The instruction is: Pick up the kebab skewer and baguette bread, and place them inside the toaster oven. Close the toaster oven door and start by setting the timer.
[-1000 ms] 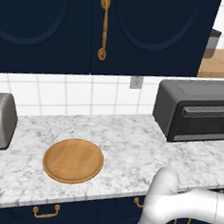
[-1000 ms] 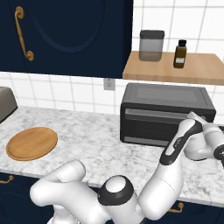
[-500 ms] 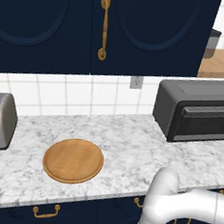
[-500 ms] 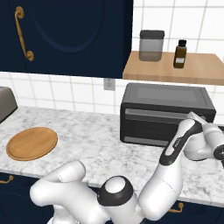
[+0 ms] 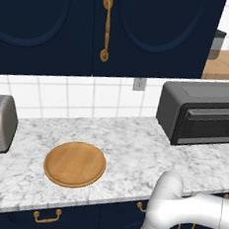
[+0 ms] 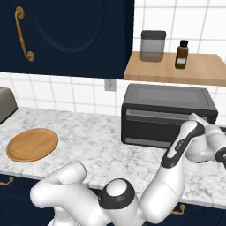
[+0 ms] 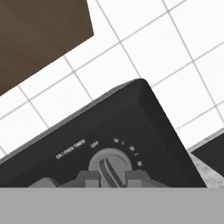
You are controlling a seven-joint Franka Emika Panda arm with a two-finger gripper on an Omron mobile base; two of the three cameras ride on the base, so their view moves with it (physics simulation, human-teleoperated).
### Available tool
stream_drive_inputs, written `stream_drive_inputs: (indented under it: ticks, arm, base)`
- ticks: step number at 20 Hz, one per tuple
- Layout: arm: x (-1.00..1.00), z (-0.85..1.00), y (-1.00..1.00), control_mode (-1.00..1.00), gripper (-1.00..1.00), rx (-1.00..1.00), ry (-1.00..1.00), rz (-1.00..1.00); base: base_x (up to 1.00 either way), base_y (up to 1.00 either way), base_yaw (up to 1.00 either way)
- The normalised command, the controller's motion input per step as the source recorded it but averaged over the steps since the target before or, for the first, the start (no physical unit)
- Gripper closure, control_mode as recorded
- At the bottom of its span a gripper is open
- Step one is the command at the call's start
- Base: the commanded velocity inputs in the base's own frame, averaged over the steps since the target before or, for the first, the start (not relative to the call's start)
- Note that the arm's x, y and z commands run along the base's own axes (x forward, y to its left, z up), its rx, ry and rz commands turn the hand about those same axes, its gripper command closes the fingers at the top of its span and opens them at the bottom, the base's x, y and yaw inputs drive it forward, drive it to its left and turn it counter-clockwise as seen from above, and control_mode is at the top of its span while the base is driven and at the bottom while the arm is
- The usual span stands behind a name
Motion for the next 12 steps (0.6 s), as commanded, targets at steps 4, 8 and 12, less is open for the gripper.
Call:
stream_drive_inputs:
  ticks: [4, 8, 12]
  arm:
    - [0.0, 0.0, 0.0, -1.0, 1.0, 0.0, -0.09, 0.0]
    - [0.03, 0.0, 0.0, -1.0, 1.0, 0.0, -0.07, 0.0]
    - [0.07, 0.0, 0.0, -1.0, 1.0, 0.0, -0.01, 0.0]
  base:
    - [0.0, 0.0, 0.0]
    - [0.0, 0.0, 0.0]
    - [0.0, 0.0, 0.0]
